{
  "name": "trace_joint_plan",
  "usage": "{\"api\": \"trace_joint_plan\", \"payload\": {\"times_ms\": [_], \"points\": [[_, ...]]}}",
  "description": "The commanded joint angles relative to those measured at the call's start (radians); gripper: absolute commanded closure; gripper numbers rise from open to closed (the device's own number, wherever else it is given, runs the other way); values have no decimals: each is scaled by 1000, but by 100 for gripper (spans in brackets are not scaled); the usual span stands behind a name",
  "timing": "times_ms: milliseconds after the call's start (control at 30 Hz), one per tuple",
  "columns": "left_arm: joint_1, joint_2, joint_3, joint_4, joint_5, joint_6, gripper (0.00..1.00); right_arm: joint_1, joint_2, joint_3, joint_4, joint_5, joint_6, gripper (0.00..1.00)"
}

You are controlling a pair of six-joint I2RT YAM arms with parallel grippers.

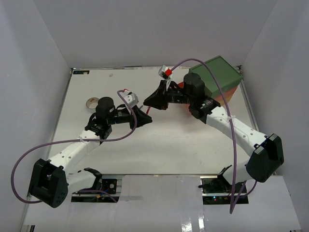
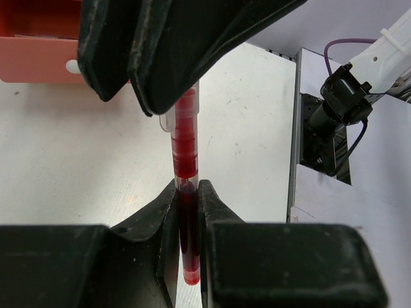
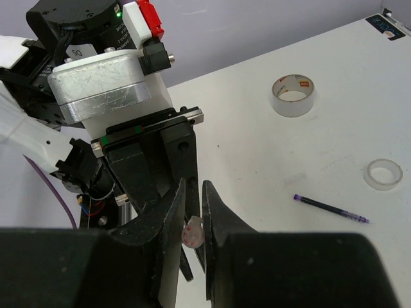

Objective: Sort the stationery into containers
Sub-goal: Close the pen cap on the pen.

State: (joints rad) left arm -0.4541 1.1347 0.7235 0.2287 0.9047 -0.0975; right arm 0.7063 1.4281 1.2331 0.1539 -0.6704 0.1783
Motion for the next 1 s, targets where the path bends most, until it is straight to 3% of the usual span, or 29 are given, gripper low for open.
{"api": "trace_joint_plan", "payload": {"times_ms": [0,967], "points": [[-14,-96,30,247,49,-11,100,10,40,-52,-166,2,-43,92],[-32,-16,24,233,-3,-57,100,10,-20,-50,18,80,-25,91]]}}
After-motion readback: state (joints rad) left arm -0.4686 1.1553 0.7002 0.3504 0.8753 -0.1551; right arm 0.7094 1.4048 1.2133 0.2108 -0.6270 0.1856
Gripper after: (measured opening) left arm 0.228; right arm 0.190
